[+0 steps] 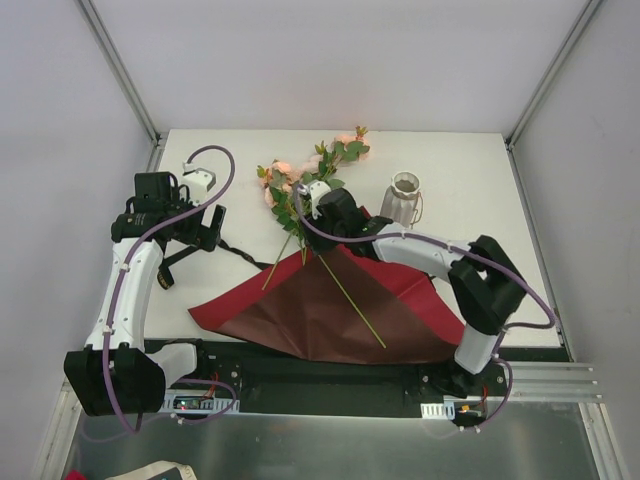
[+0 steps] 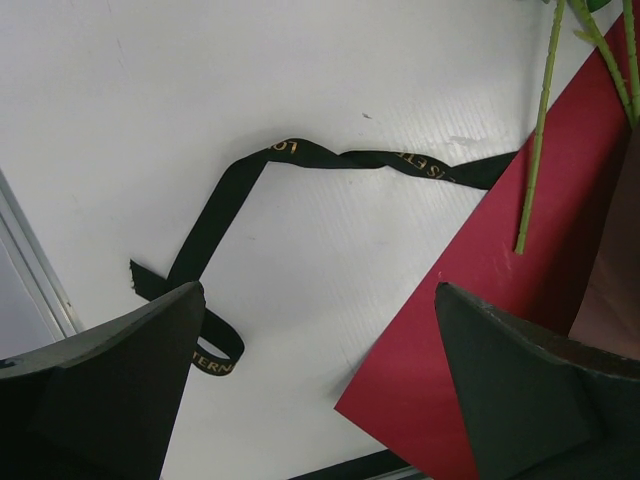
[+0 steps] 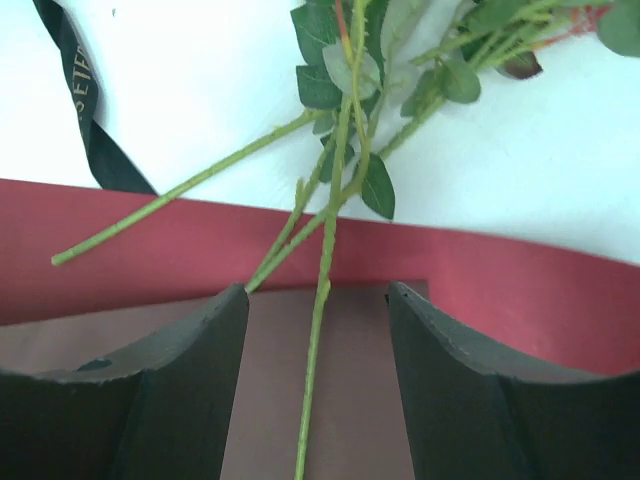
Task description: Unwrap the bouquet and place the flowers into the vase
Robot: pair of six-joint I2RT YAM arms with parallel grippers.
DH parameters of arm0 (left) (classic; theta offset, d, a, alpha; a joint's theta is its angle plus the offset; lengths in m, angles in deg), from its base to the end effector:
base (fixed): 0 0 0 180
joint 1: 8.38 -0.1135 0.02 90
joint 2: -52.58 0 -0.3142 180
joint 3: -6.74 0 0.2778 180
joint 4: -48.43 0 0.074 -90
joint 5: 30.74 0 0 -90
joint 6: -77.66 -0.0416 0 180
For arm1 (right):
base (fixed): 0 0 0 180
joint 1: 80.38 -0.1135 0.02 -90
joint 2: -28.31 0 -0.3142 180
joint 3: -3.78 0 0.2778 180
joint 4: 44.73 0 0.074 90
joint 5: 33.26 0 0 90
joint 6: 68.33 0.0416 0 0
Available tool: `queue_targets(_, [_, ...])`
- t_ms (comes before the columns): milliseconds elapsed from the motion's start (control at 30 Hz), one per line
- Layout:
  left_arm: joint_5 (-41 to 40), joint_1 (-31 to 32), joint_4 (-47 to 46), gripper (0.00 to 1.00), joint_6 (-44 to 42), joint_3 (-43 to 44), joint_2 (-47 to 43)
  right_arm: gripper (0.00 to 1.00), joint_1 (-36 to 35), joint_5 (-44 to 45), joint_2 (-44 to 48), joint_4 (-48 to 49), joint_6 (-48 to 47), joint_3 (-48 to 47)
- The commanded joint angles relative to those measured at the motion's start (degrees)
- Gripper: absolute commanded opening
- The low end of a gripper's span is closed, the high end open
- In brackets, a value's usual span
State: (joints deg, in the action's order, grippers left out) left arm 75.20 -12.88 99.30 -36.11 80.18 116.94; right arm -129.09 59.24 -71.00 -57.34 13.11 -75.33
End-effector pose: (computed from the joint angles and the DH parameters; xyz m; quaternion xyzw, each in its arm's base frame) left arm 0.2435 0.0077 0.3646 0.2071 0.8818 -0.0240 0.4231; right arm 0.2842 0.3209 0.2650 -0.4115 0.7755 0.1463 0.4560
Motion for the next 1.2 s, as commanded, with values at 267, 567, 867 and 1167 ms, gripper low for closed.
queue_targets(267, [-1.35, 0.10, -1.04, 0.99, -2.07, -1.56, -1.16, 0.49, 0.63, -6.81, -10.03, -4.78, -4.54, -7.90])
queue_targets(567, [-1.35, 0.01, -1.39, 0.99, -1.81, -2.26, -1.25, 0.31, 0.63, -6.46, -13.28, -4.08, -6.38, -9.66])
queue_targets(867, [-2.06, 0.01, -1.39, 0.99, -2.33, -2.79, -1.87, 0.01, 0.72, -5.67, -8.02, -1.53, -6.38, -9.66])
queue_targets(1167, [-3.29, 0.01, -1.30, 0.99, -1.54, -2.08, -3.18, 0.01, 0.72, -1.29, 6.22, 4.88, -8.14, -17.21])
